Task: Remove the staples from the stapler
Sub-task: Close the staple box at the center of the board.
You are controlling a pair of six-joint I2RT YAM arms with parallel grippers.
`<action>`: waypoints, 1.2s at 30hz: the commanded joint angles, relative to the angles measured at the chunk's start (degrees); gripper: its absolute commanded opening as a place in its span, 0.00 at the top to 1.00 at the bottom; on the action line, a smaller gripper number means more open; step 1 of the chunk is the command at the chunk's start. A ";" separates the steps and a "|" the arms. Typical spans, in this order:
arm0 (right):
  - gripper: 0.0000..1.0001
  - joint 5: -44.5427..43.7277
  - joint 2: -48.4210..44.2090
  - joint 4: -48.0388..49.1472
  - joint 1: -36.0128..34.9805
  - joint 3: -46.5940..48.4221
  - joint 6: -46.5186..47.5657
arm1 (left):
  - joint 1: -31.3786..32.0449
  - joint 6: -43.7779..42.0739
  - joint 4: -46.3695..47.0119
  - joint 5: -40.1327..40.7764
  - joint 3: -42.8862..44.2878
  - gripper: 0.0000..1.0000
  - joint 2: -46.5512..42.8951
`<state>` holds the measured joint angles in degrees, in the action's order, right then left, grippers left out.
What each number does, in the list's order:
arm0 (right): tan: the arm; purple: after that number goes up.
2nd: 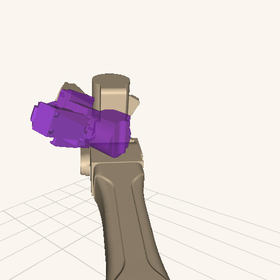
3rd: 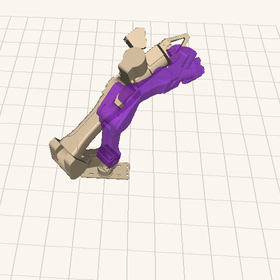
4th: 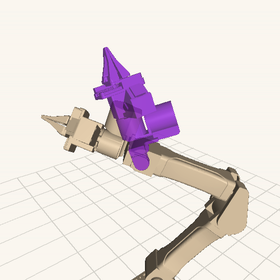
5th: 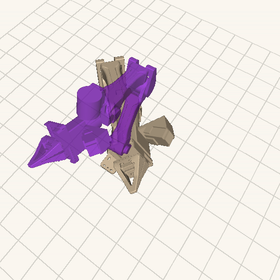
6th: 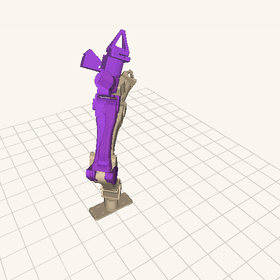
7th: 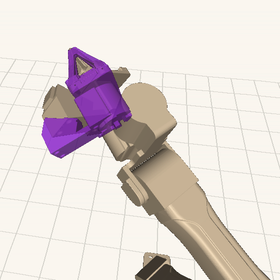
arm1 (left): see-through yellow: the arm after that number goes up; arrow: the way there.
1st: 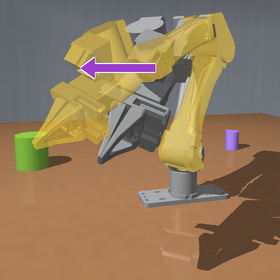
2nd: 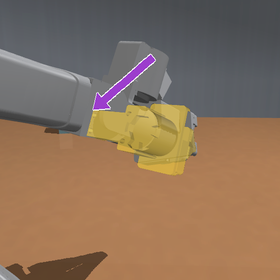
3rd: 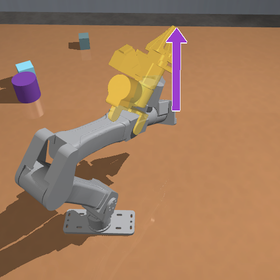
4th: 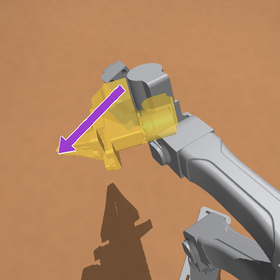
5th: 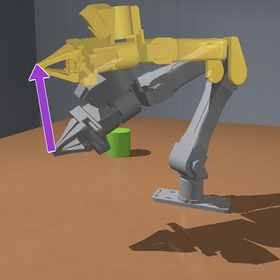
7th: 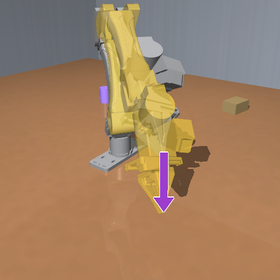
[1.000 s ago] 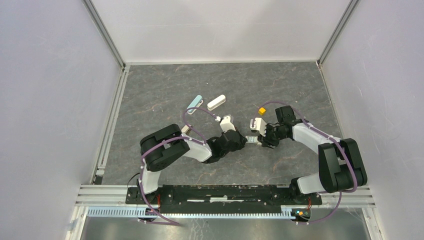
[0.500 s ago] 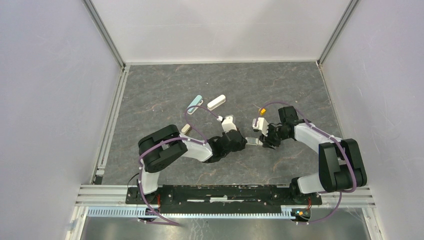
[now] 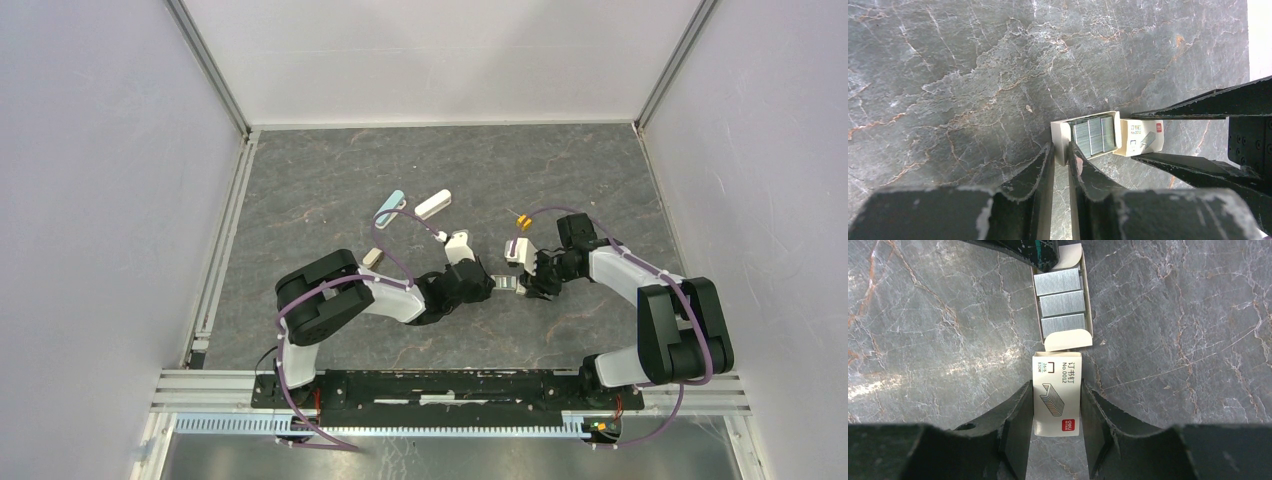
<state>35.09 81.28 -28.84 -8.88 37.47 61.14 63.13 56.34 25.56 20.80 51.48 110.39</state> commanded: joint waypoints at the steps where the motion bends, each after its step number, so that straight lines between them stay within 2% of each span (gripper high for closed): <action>1: 0.56 0.12 0.57 -1.48 0.12 -0.65 0.53 | 0.36 -2.46 -1.15 -0.10 1.48 0.76 -1.31; 17: 0.57 -1.98 3.33 1.73 -0.04 2.19 -3.46 | 0.39 -2.20 -0.18 -0.75 1.25 0.76 -0.64; 36: 0.56 -1.87 7.19 -5.33 -1.36 6.47 7.79 | 0.21 -2.99 0.63 -3.08 2.28 0.76 0.32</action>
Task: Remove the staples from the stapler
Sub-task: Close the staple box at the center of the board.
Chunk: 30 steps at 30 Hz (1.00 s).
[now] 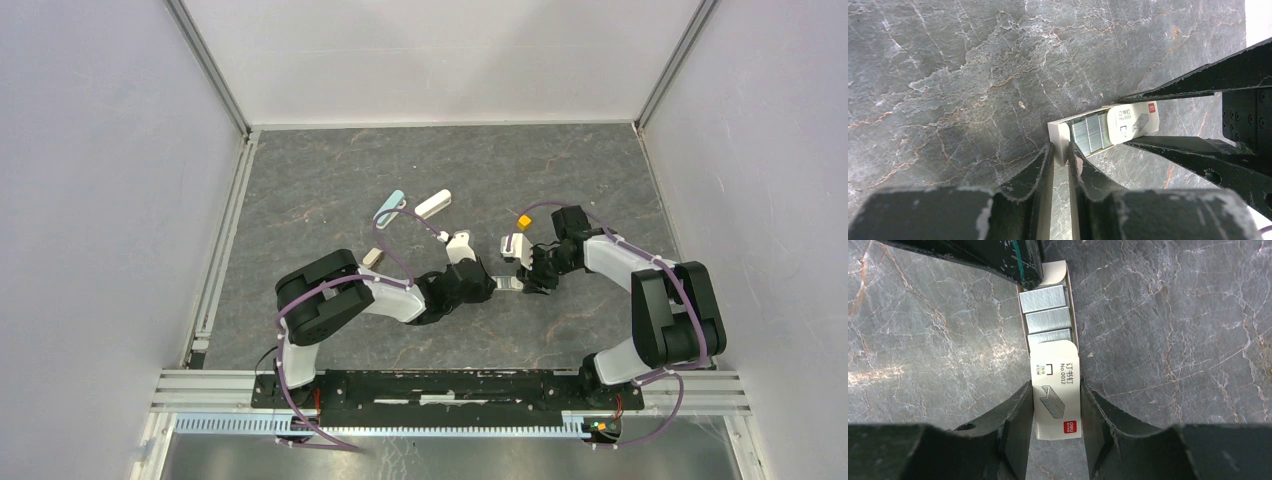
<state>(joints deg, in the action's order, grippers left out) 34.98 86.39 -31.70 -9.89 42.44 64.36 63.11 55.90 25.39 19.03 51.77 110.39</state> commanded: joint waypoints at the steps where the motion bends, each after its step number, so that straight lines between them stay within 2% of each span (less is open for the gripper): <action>1: 0.56 -1.59 2.47 -2.87 -0.38 1.89 4.97 | 0.22 -2.62 0.80 -1.43 2.06 0.76 0.37; 13: 0.56 -0.29 2.39 -3.70 -1.18 1.52 6.87 | -0.18 -1.80 1.06 -2.50 2.64 0.77 1.07; 30: 0.55 1.04 1.07 -1.13 -2.21 -3.06 3.14 | -0.45 3.79 2.73 -2.74 1.27 0.77 2.28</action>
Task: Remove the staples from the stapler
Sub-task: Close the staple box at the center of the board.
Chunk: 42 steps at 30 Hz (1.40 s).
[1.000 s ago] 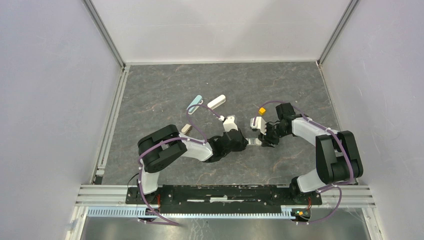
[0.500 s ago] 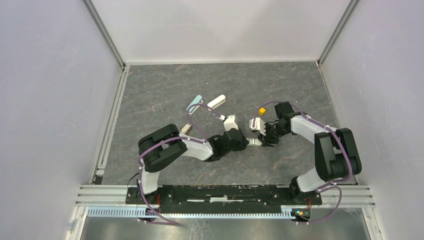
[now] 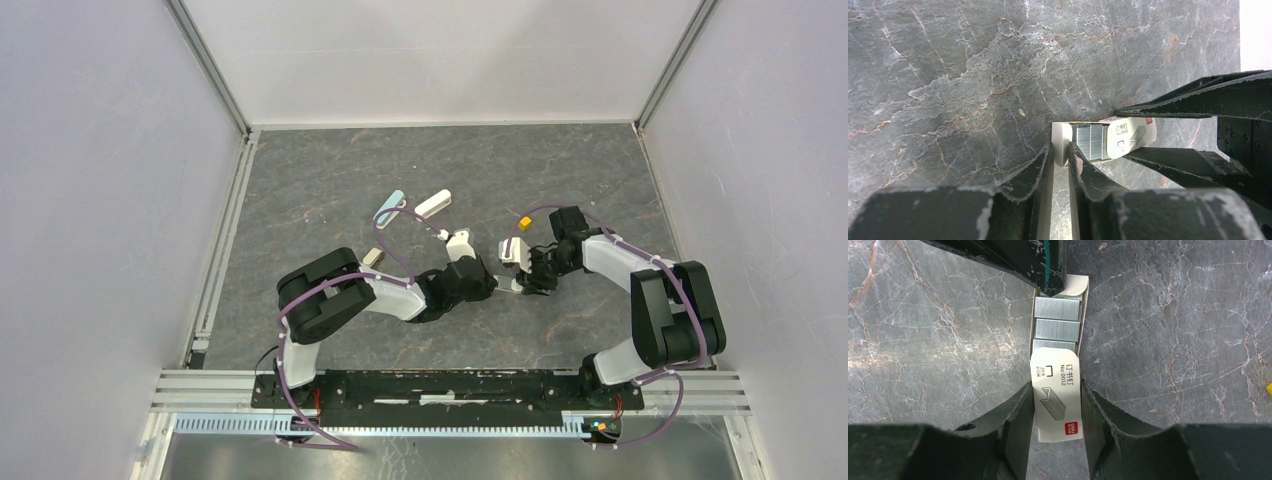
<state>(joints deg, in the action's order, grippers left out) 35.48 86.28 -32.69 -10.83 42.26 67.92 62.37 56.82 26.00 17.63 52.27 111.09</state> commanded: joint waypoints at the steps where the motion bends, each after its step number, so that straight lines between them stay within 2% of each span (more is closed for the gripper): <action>1: 0.55 0.40 1.08 0.14 -1.24 -2.89 -0.90 | 0.30 3.03 2.05 -1.36 0.73 0.77 1.60; 21: 0.56 -0.51 -0.21 2.08 -1.35 -4.86 -6.85 | 0.12 7.09 0.90 -0.14 -0.50 0.78 2.54; 23: 0.52 -0.16 -0.44 1.55 -1.32 -4.99 -6.73 | 0.11 7.26 0.90 -0.04 -0.50 0.78 2.64; 27: 0.34 -0.20 -1.29 0.55 -1.26 -3.92 -7.35 | 0.12 7.16 0.62 0.03 -0.33 0.78 3.08; 30: 0.28 0.20 -2.75 0.45 -0.58 -1.92 -9.19 | 0.08 7.08 0.63 0.00 -0.33 0.78 3.49; 36: 0.25 1.96 -5.06 -1.05 2.78 3.07 -13.17 | 0.10 6.98 0.54 -0.13 -0.28 0.78 3.85; 42: 0.26 6.39 -8.69 -0.87 9.38 3.16 -18.22 | 0.07 6.99 0.46 -0.20 -0.06 0.78 3.88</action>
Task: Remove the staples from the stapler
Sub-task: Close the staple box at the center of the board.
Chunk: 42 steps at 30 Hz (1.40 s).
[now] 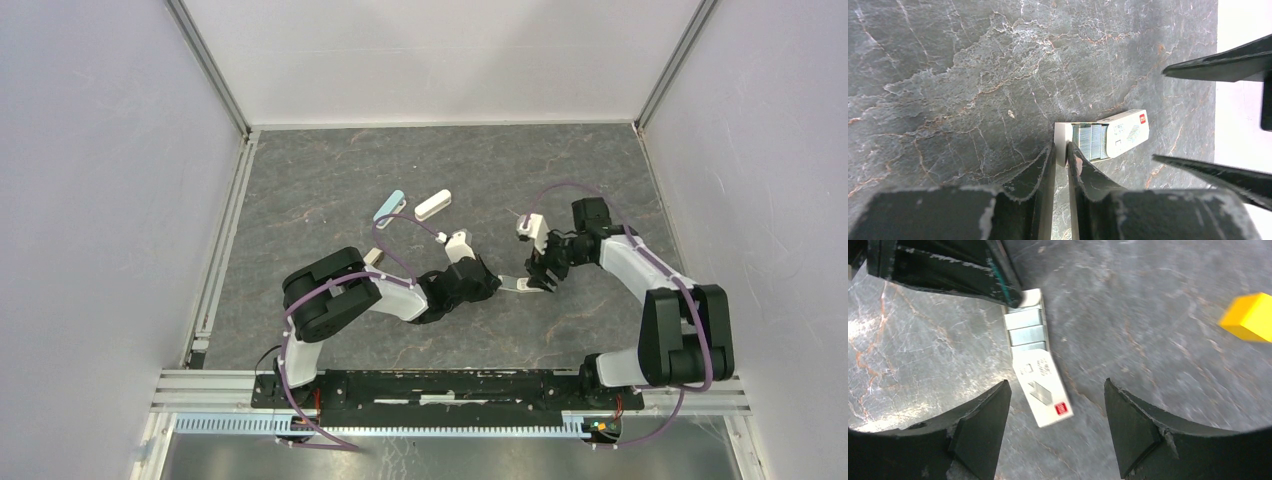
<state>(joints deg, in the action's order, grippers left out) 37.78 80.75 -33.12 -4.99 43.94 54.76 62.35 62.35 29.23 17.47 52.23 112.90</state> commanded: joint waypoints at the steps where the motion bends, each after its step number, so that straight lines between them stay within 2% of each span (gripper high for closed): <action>1: 0.27 4.75 -3.44 0.17 4.69 0.91 -6.77 | 0.13 1.46 -2.78 -0.03 -0.02 0.78 2.11; 3: 0.33 4.76 -3.99 2.90 7.77 -1.03 -12.48 | 0.14 1.53 -2.78 0.01 -0.02 0.78 2.12; 4: 0.42 3.72 -4.23 5.07 8.65 -2.51 -16.16 | 0.14 1.55 -2.80 0.01 -0.08 0.78 2.13; 9: 0.70 -7.12 -6.46 14.31 9.13 -8.37 -28.17 | 0.09 1.62 -2.78 -0.06 0.11 0.78 2.08; 13: 0.79 -11.26 -7.00 17.79 9.13 -10.73 -31.95 | 0.13 1.72 -2.80 0.05 0.24 0.78 2.18; 20: 0.82 -11.37 -3.75 16.50 9.05 -9.22 -32.44 | 0.13 2.18 -2.56 -0.03 0.16 0.78 2.17; 26: 0.83 -9.32 0.17 11.23 8.86 -6.43 -32.08 | 0.14 3.19 -2.00 -0.02 0.39 0.78 2.54; 42: 0.84 -7.42 3.83 6.85 6.23 -4.39 -32.88 | 0.19 6.57 -0.54 0.58 0.60 0.79 4.21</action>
<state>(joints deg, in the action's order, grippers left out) 29.58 83.11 -23.20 2.57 38.65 22.59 62.35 66.72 31.27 17.54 52.62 114.45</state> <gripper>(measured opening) 0.162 0.218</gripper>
